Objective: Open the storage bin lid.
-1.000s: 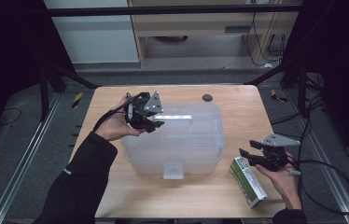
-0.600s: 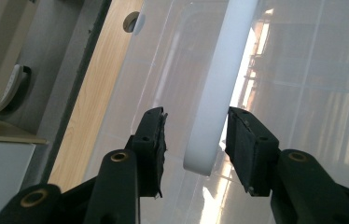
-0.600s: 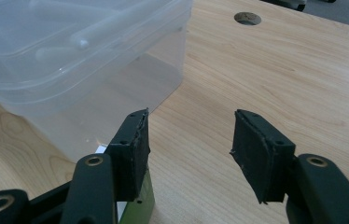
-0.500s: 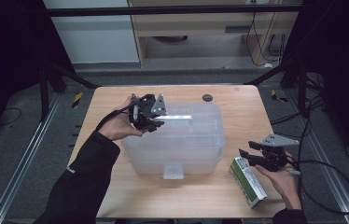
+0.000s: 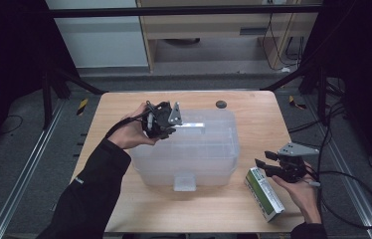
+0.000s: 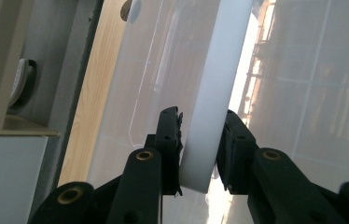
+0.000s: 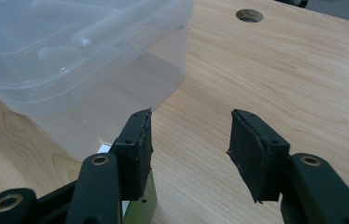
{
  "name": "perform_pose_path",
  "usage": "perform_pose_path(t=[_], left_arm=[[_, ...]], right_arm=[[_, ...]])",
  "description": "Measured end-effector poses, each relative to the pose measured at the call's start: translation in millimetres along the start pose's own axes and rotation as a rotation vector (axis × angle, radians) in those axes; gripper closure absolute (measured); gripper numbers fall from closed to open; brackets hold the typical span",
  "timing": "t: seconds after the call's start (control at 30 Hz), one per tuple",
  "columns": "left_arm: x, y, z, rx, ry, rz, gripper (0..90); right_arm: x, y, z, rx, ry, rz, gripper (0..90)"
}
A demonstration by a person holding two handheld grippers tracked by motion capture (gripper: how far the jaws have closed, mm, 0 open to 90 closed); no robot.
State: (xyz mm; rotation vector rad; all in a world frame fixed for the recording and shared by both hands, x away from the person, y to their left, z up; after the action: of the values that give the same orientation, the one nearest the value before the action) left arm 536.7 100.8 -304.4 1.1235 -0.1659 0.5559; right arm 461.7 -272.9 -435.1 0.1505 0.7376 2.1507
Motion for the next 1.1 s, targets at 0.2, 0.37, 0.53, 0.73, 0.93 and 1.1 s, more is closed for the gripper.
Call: perform_pose_path(t=[0.2,0.37,0.53,0.73,0.93,1.1], left_arm=[[-0.6,0.0,1.3,0.008,-0.007,0.004,72.4],[-0.6,0.5,3.6,0.027,-0.008,0.004,72.6],[-0.3,0.7,4.4,0.032,-0.004,0.002,72.8],[-0.3,0.9,5.2,0.037,-0.009,0.001,73.0],[0.6,1.1,5.7,0.04,-0.009,-0.004,73.2],[0.8,1.2,6.2,0.044,-0.01,-0.004,73.1]], right_arm=[[0.9,0.3,1.5,0.001,-0.003,0.005,50.4],[1.4,2.2,3.8,0.005,-0.009,0.008,52.2],[3.8,4.7,8.4,0.003,-0.008,0.014,55.4],[7.4,8.4,15.1,-0.006,0.001,0.023,59.2],[10.9,13.2,21.6,-0.014,0.0,0.034,63.0],[13.8,14.5,25.3,-0.014,0.007,0.046,66.2]])
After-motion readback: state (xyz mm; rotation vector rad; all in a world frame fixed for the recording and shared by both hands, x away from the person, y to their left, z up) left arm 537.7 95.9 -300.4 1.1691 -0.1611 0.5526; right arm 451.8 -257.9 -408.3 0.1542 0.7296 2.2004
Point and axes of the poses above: each handheld gripper's, and its own axes: y roughly backward along the jaws, z roughly out of its top, x roughly to its left, the point moved 1 cm from there along -y, roughly forward along the jaws, and after that the axes turned 10 degrees about y, right-handed, at the moved point
